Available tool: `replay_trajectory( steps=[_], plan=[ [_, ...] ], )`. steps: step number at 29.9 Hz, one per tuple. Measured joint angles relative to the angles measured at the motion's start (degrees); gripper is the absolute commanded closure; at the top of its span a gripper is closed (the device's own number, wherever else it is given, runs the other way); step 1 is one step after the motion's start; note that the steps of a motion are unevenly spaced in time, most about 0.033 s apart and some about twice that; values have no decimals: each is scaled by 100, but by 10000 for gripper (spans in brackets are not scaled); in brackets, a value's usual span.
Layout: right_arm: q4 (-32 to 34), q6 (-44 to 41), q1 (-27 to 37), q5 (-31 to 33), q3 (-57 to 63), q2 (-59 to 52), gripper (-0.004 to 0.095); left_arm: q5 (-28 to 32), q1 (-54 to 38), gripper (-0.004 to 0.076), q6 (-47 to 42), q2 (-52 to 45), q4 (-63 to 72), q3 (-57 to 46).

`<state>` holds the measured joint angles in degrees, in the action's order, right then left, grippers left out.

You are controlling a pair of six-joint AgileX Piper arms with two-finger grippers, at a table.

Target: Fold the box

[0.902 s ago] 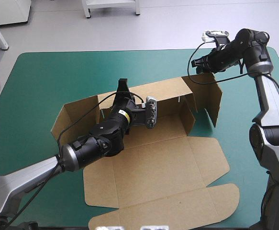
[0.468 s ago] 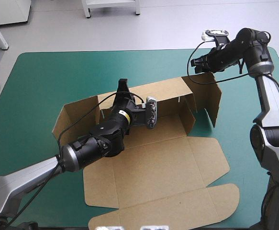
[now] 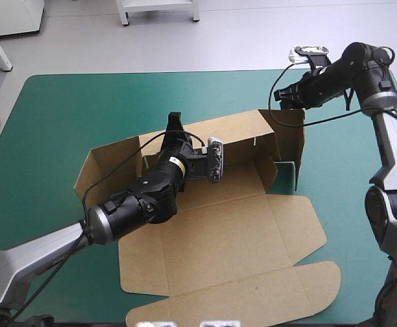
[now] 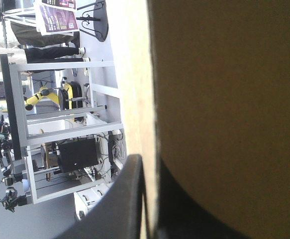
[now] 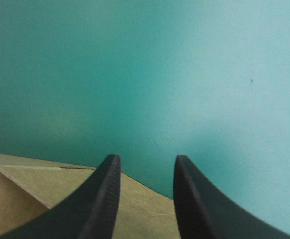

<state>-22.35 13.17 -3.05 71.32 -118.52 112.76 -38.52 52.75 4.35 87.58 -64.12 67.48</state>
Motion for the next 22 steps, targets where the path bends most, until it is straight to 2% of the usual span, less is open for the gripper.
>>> replay_trajectory(
  steps=[22],
  plan=[
    [-36, 117, 5, -11, 632, -355, 575, -20, 2, 732, 0, 0, 0, 0]
  ],
)
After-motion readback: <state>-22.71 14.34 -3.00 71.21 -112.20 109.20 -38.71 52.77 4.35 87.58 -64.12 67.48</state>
